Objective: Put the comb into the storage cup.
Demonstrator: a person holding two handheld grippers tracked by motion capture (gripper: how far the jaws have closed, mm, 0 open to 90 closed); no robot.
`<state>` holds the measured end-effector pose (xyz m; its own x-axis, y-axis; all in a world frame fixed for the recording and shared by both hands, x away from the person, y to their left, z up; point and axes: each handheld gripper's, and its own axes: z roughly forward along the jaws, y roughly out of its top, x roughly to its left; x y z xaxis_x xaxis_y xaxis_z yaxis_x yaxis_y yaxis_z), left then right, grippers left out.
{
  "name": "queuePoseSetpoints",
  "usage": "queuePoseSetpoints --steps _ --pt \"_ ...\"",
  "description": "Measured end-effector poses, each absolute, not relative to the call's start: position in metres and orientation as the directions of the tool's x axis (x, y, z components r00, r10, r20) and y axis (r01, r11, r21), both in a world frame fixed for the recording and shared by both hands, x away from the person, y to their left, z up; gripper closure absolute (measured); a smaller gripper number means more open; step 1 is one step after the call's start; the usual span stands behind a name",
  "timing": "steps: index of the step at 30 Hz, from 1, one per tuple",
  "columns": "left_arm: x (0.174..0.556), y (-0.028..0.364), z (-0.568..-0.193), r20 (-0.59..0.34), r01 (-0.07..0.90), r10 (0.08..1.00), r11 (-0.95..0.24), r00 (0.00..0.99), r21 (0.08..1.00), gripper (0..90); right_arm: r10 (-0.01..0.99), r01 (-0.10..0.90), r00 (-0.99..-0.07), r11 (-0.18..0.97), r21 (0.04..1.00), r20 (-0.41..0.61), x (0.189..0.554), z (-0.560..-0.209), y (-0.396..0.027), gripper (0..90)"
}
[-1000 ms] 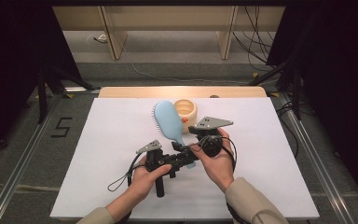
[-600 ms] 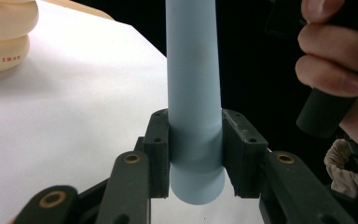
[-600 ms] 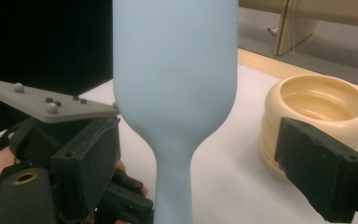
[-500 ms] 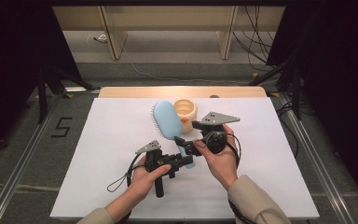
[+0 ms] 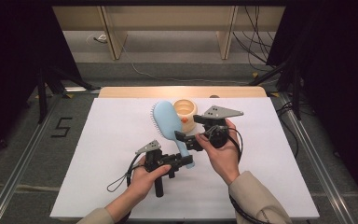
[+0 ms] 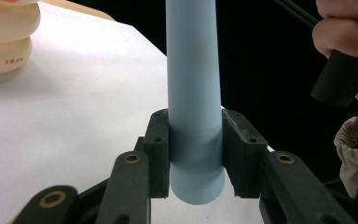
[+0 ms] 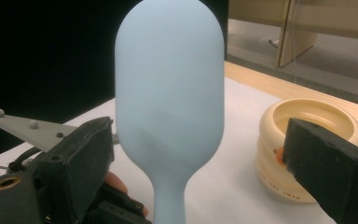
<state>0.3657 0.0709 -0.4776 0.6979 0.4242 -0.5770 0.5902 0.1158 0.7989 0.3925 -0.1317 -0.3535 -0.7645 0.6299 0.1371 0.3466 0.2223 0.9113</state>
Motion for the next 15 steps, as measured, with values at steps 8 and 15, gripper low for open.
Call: queuePoseSetpoints --steps 8,15 --pt "0.365 0.071 -0.478 -0.588 0.599 0.420 0.124 0.691 0.792 64.4 0.616 0.354 -0.772 0.214 0.911 0.155 0.402 -0.344 -0.121 4.3" --pt "0.367 0.073 -0.478 -0.578 0.591 0.426 0.118 0.696 0.798 64.4 0.615 0.335 -0.774 0.193 0.922 0.153 0.407 -0.334 -0.114 2.7"
